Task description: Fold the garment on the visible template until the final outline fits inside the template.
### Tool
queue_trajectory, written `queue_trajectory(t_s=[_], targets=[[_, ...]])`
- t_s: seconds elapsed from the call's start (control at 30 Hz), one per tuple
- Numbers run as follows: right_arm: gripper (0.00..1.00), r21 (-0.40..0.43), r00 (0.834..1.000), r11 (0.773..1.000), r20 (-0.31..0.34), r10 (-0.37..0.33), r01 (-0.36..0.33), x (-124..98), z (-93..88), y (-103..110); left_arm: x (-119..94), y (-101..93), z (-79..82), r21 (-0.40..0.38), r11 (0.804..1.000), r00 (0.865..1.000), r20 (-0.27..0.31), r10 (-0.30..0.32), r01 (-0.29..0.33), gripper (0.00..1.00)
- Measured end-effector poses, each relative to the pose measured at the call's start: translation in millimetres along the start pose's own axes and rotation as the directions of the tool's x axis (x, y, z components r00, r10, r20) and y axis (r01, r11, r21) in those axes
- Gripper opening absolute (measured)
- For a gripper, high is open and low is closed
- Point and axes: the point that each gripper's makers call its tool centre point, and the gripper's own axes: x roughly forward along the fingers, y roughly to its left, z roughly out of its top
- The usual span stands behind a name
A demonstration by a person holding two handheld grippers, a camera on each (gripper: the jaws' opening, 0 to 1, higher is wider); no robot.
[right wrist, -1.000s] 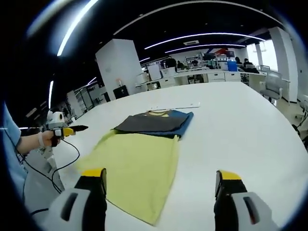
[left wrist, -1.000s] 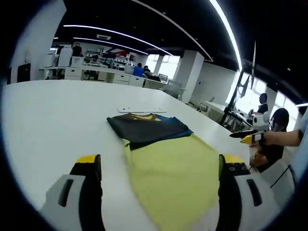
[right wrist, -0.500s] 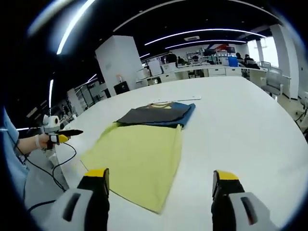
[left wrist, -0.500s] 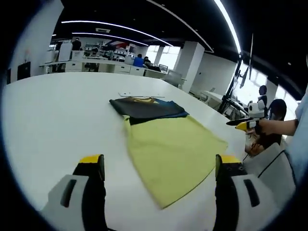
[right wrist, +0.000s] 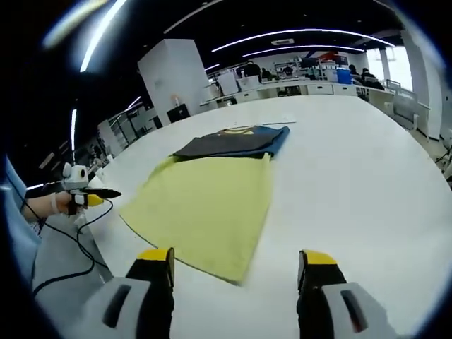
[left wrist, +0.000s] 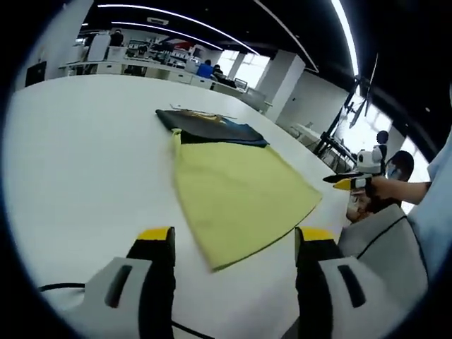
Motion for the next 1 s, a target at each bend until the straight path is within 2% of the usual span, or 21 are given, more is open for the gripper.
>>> queue_trajectory(t_s=[0.17, 0.3, 0.4, 0.47, 0.63, 0.83, 1.0], targets=[[0.46, 0.019, 0.999, 1.0, -0.038, -0.002, 0.003, 5.1, -12.4, -4.7, -2.1, 1.4, -8.6, -0.036, 0.999, 1.0, -0.023, 0.019, -0.02, 0.5], [0.37, 0.046, 0.999, 0.999, -0.054, -0.005, 0.008, 7.3, -18.7, -9.9, -1.7, 3.7, -14.2, -0.045, 0.999, 0.999, -0.037, 0.024, -0.026, 0.47], [0.34, 0.055, 0.998, 0.998, -0.062, -0.006, 0.009, 8.8, -21.0, -11.4, -1.1, 6.4, -16.9, -0.072, 0.996, 0.998, -0.049, 0.042, -0.046, 0.38], [0.33, 0.055, 0.998, 0.998, -0.062, -0.004, 0.008, 8.8, -21.4, -10.4, 0.4, 6.9, -19.1, -0.075, 0.996, 0.998, -0.053, 0.045, -0.049, 0.37], [0.3, 0.06, 0.997, 0.998, -0.074, 0.001, 0.003, 9.6, -24.4, -9.3, 1.9, 15.7, -30.4, -0.103, 0.989, 0.991, -0.103, 0.091, -0.102, 0.32], [0.26, 0.067, 0.997, 0.998, -0.079, 0.006, -0.001, 10.7, -26.1, -10.2, 1.7, 16.7, -33.1, -0.137, 0.984, 0.989, -0.11, 0.102, -0.117, 0.23], [0.17, 0.095, 0.996, 0.995, -0.081, 0.027, -0.019, 11.3, -27.0, -6.9, 4.0, 18.7, -35.9, -0.194, 0.973, 0.987, -0.117, 0.107, -0.128, 0.14]])
